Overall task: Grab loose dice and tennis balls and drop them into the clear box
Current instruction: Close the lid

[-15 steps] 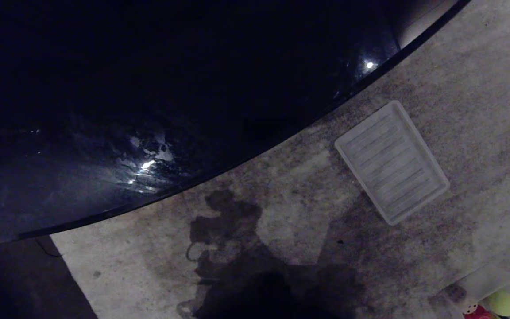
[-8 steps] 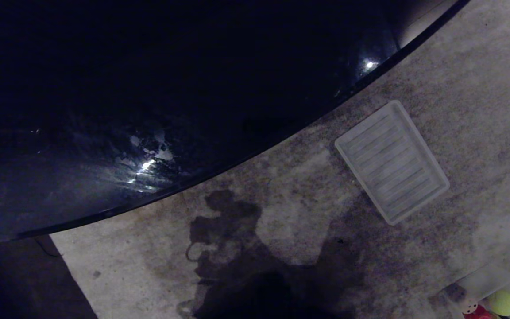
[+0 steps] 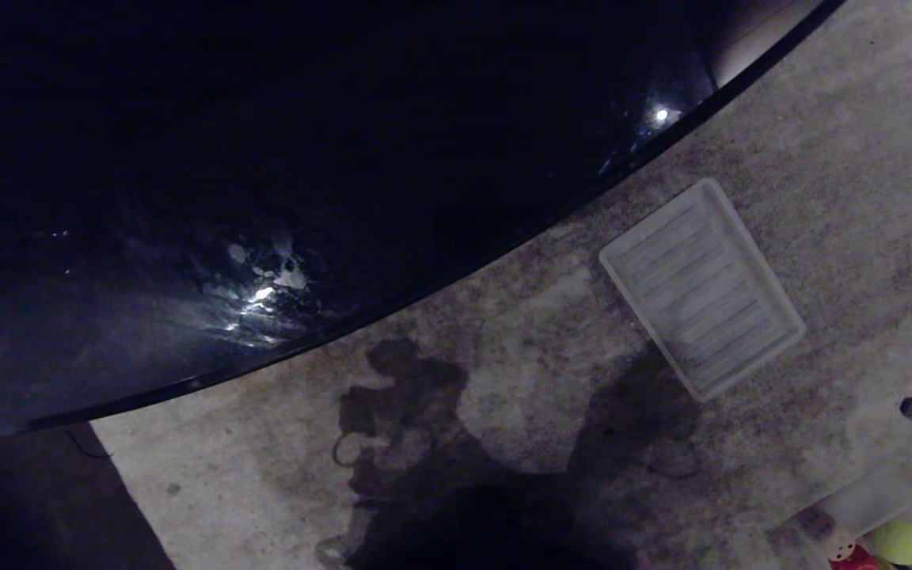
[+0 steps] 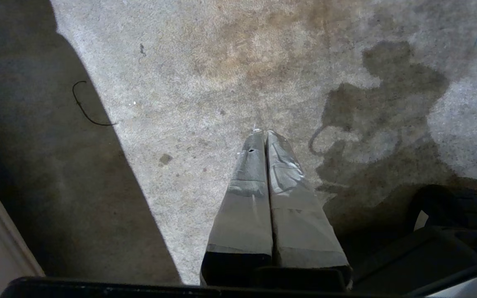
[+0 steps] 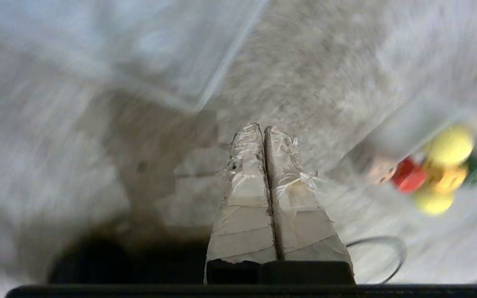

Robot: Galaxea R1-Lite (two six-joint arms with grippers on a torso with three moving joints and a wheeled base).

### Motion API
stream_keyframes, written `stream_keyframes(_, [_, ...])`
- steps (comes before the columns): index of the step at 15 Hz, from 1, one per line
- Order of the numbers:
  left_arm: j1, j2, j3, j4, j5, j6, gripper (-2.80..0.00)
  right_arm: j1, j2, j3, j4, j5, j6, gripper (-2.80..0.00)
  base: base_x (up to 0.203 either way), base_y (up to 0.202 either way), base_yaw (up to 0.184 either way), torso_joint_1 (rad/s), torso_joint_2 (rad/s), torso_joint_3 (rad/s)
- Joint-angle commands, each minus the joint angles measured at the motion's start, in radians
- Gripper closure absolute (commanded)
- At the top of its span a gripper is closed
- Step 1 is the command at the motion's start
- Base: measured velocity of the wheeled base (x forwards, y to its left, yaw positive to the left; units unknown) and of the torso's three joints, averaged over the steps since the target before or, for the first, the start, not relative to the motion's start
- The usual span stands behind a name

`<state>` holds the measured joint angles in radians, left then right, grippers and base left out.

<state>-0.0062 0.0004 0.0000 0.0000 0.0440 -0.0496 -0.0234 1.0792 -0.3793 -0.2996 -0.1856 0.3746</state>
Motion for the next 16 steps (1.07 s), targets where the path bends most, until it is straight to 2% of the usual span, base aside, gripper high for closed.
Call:
stream_keyframes(1, [0.000, 0.001, 0.002, 0.000, 0.001, -0.001, 0.00, -0.003, 0.276, -0.045, -0.069, -0.058, 0.107, 0.00, 0.000, 0.000, 0.000, 0.000, 0.00, 0.000])
stream_keyframes(6, [0.000, 0.001, 0.002, 0.000, 0.002, -0.001, 0.00, -0.010, 0.498, -0.112, -0.273, -0.101, 0.258, 0.00, 0.000, 0.000, 0.000, 0.000, 0.00, 0.000])
stream_keyframes(7, [0.000, 0.001, 0.002, 0.000, 0.001, -0.001, 0.00, -0.010, 0.522, -0.128, -0.284, -0.101, 0.272, -2.80, 0.000, 0.000, 0.000, 0.000, 0.00, 0.000])
stream_keyframes(13, [0.000, 0.001, 0.002, 0.000, 0.000, -0.001, 0.00, -0.010, 0.695, -0.152, -0.459, -0.100, 0.298, -2.80, 0.000, 0.000, 0.000, 0.000, 0.00, 0.000])
stream_keyframes(16, [0.000, 0.001, 0.002, 0.000, 0.001, -0.001, 0.00, -0.018, 0.743, -0.172, -0.467, -0.097, 0.387, -2.80, 0.000, 0.000, 0.000, 0.000, 0.00, 0.000])
